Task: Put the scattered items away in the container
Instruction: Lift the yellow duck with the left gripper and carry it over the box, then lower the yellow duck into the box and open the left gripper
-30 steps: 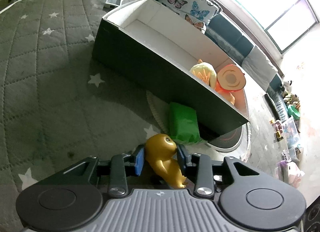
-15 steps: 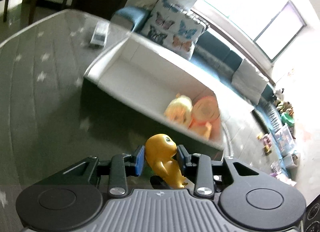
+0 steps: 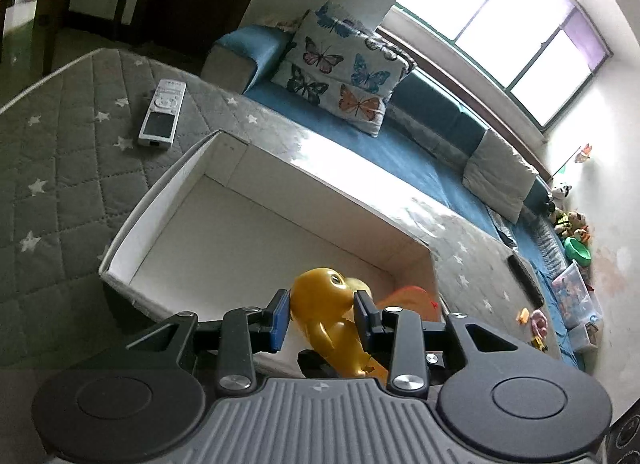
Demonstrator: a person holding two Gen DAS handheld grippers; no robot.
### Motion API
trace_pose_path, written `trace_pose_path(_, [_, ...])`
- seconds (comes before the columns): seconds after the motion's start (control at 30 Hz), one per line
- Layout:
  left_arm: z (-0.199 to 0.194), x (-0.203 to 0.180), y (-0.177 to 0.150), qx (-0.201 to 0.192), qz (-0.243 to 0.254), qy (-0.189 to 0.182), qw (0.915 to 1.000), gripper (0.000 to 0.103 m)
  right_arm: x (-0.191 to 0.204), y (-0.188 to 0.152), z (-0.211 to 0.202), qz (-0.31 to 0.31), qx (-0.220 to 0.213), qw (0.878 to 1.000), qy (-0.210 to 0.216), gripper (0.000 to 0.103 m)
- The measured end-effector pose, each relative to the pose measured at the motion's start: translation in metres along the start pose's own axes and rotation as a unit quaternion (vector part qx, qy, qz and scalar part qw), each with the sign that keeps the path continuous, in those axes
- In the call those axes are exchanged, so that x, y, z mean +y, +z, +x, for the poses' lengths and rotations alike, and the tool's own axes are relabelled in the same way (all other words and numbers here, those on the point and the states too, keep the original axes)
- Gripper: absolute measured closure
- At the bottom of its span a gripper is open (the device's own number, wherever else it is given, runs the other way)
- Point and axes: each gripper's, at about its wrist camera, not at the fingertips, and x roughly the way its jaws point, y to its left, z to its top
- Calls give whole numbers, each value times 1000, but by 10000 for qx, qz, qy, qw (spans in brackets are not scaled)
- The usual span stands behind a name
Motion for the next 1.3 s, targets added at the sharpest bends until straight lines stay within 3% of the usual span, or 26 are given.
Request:
trace_pose_path(0.53, [47,20,6,444,-241,116,9987,67,-16,-14,47,156,526,9984,155,71])
trace_pose_path(1.2, [-5,8,-12,27,35,86,10000,67,0,-10,-2,114,100,9999,58,69])
trace_pose_path(1.3, [-15,4,-20,-11,114,84,9999,67,6,-11,-13,76,-1,10000,21,60])
